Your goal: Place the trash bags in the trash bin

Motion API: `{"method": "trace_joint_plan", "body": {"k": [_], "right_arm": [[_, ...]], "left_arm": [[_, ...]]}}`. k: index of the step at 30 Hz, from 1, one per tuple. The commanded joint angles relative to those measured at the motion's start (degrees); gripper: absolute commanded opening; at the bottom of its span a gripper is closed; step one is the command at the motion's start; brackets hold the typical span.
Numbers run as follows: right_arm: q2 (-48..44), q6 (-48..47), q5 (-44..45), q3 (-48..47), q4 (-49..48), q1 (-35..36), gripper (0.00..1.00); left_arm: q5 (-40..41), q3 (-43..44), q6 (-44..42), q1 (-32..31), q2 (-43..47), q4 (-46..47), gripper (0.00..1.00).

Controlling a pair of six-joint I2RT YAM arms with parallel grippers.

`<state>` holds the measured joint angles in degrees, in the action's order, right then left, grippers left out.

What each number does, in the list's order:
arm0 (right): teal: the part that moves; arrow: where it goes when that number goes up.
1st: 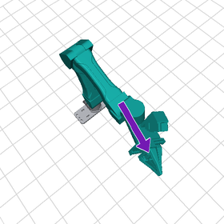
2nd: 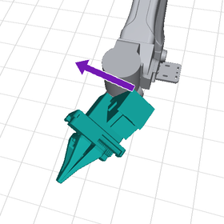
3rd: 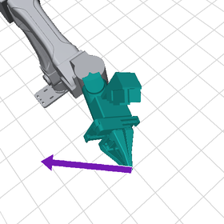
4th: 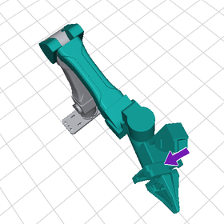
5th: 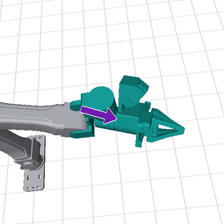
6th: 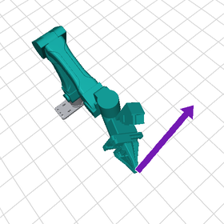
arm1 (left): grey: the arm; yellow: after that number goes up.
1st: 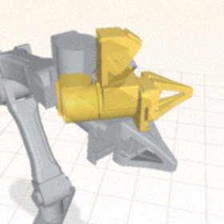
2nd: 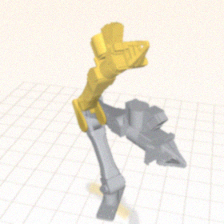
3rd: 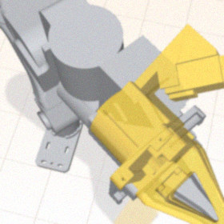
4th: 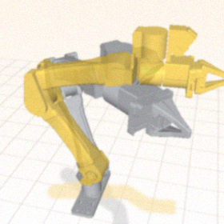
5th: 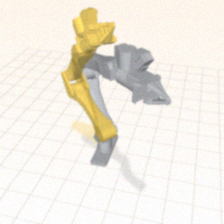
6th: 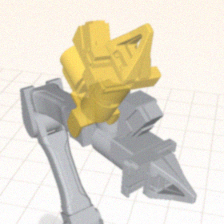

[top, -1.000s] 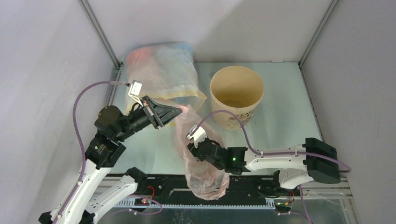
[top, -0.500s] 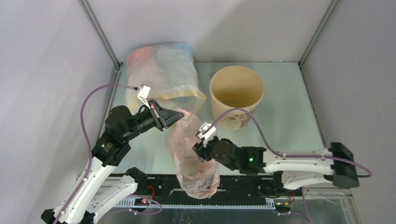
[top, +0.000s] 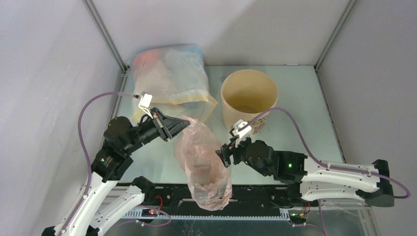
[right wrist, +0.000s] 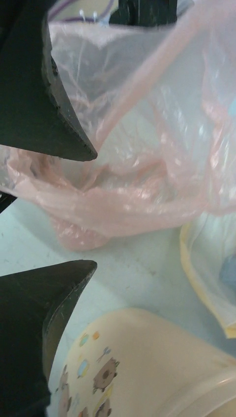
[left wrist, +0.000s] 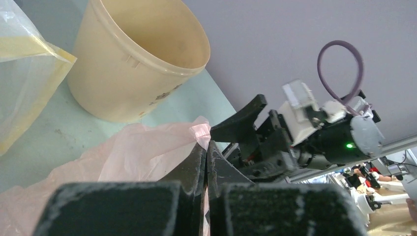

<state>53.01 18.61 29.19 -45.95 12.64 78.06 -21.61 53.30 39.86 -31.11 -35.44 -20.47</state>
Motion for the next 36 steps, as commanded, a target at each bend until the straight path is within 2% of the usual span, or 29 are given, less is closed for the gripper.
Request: {"method": "trace_joint_plan", "body": {"k": [1,4,6,7,10,11,12,17,21,25,27,29,30,32,34,35,36], "right_arm": [[3.19,3.43,-0.37,-0.58,5.0,-3.0,0.74],[6.21,3.58,-2.95,-0.55,3.58,-4.05,0.68],[8.21,3.16,-4.45,-0.63,1.45,-4.37,0.59],[9.08,3.11,-4.88,-0.63,0.77,-4.53,0.51],[10.03,4.08,-4.91,-0.63,0.2,-5.56,0.13],[9.75,4.81,-4.34,-0.58,0.64,-6.22,0.04],[9.08,5.51,-3.76,-0.62,1.08,-7.05,0.0],[1.76,5.0,-4.45,-2.12,3.95,-13.04,0.0],[-2.77,2.14,-3.83,-4.58,7.13,-14.37,0.0],[-4.27,2.12,-5.56,-5.4,10.83,-14.35,0.0],[-3.85,2.82,-6.82,-5.29,13.12,-13.99,0.04],[-2.91,3.3,-6.74,-5.02,14.38,-13.03,0.14],[-2.4,3.54,-6.51,-4.64,14.62,-12.38,0.2],[-0.79,3.92,-6.27,-3.9,14.39,-11.09,0.23],[0.68,4.51,-6.3,-3.69,14.25,-10.16,0.3],[1.41,4.62,-6.19,-3.66,14.18,-9.68,0.35],[1.88,4.93,-5.96,-3.62,14.21,-9.12,0.45]], "left_arm": [[0.68,2.42,-1.37,-0.24,0.75,0.0,0.02],[0.49,2.47,-1.04,-0.26,0.69,-0.01,0.02],[0.36,2.59,-0.88,-0.18,0.64,-0.02,0.02],[0.33,2.65,-0.79,-0.2,0.65,-0.01,0.02],[0.33,3.14,-0.87,-0.26,0.51,-0.05,0.02],[0.35,3.41,-1.02,-0.2,0.47,-0.06,0.02],[0.54,3.86,-1.36,-0.17,0.25,-0.28,0.02],[2.3,8.6,-3.8,-0.18,-1.56,-3.3,0.01],[3.09,11.91,-4.61,-0.15,-2.21,-5.01,0.01],[3.96,10.8,-5.33,-0.16,-0.95,-5.56,0.01],[4.56,8.27,-5.55,-0.12,0.18,-5.56,0.01],[5.53,4.78,-5.98,-0.17,1.35,-5.63,0.02],[6.19,2.99,-6.28,-0.13,1.98,-5.81,0.03],[8.26,-0.45,-7.02,-0.18,3.39,-6.77,0.09],[11.84,-2.64,-7.78,-0.18,4.46,-9.1,0.23],[14.47,-3.02,-8.18,-0.18,4.93,-10.86,0.31],[17.04,-3.1,-8.45,-0.18,5.39,-12.56,0.39]]}}
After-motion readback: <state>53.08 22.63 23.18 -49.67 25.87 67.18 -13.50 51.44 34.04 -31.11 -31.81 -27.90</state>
